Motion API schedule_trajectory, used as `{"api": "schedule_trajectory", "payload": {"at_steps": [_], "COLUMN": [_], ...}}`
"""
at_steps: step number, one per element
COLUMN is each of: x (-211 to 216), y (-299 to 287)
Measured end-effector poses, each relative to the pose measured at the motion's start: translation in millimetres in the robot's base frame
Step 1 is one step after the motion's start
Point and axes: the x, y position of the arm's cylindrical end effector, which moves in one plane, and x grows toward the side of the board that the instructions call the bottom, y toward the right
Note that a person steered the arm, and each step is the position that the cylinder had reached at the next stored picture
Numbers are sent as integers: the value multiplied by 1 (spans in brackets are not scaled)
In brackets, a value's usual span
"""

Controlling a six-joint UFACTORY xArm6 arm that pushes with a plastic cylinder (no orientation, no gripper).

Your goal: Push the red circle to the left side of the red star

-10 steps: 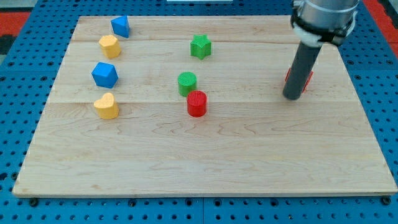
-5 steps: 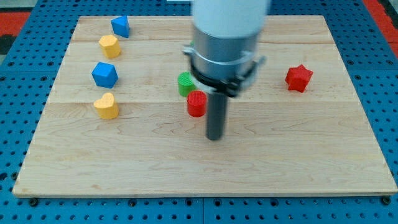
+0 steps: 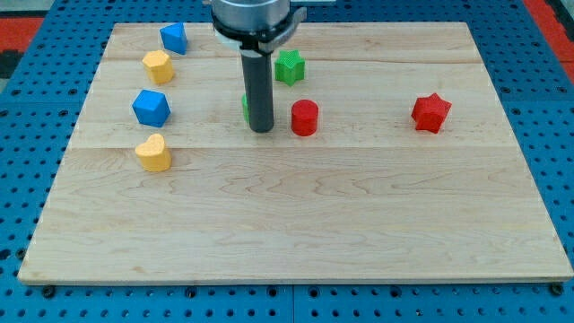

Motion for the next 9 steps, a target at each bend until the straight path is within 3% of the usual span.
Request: {"api": "schedule_trajectory", "payload": {"at_steps": [2, 9], "x": [26, 31], "y": [154, 171]}}
